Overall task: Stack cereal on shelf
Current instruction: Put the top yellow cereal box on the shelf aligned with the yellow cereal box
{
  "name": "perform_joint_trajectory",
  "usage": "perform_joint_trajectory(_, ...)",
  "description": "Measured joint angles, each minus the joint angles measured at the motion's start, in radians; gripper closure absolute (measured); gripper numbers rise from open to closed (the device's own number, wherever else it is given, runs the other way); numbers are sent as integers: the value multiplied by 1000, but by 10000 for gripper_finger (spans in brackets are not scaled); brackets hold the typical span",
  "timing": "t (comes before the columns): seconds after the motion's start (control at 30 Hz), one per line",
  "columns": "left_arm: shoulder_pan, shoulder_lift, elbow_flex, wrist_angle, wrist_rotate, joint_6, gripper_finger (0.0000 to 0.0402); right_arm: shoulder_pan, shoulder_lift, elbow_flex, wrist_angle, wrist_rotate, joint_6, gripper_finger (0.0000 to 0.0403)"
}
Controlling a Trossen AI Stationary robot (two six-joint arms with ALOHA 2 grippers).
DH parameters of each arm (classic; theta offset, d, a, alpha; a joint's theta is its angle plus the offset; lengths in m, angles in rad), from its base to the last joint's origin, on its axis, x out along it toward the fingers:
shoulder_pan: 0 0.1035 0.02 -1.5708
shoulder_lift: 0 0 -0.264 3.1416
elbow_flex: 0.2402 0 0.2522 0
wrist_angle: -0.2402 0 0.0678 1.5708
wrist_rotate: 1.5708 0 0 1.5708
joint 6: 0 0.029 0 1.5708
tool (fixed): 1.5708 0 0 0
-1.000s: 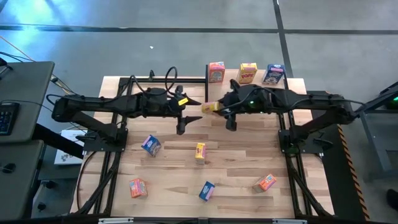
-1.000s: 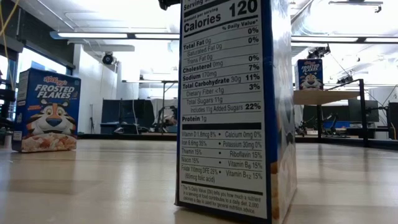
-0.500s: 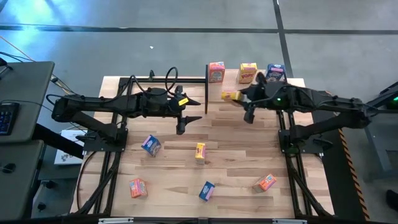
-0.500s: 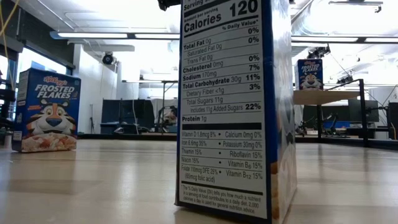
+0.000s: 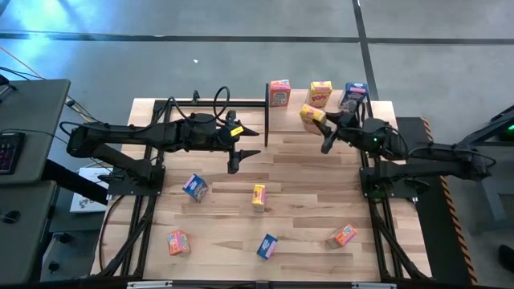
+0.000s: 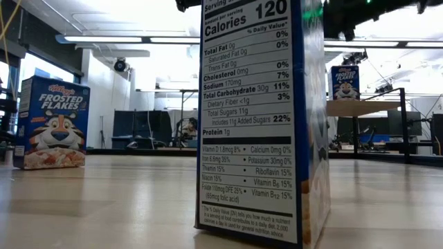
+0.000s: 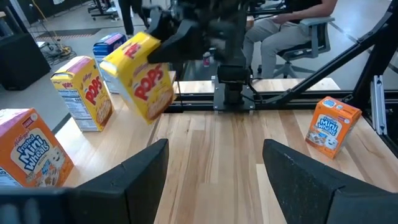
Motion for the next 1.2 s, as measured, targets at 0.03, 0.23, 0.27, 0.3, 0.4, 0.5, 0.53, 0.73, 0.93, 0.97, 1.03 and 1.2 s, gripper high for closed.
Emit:
perform_joint_trajectory(0.03,0,0,0,0,0,0,149,-7,-2,-29,32,20,3,249)
perform_joint_trajectory(0.23,0,0,0,0,0,0,149,-51,-5,-137,163,57,7,249)
perform_joint_trajectory(0.27,0,0,0,0,0,0,149,-58,-5,-145,164,59,10,249)
perform_joint_trajectory(0.3,0,0,0,0,0,5,149,-65,-5,-148,161,59,17,249)
perform_joint_trajectory(0.4,0,0,0,0,0,31,149,-83,1,-148,159,54,30,249)
perform_joint_trajectory(0.5,0,0,0,4,0,32,149,-101,13,-147,163,52,26,249)
perform_joint_trajectory(0.53,0,0,0,5,0,32,149,-108,17,-147,164,51,28,249)
perform_joint_trajectory(0.73,0,0,0,5,1,26,149,-132,37,-147,157,33,30,249)
perform_joint_trajectory(0.93,0,0,0,5,1,26,149,-134,40,-147,155,34,31,248)
perform_joint_trajectory(0.97,0,0,0,5,1,26,149,-134,40,-147,155,34,31,245)
perform_joint_trajectory(1.03,0,0,0,5,1,26,149,-134,41,-147,152,34,31,236)
perform_joint_trajectory(1.2,0,0,0,5,1,26,149,-134,41,-147,150,77,28,202)
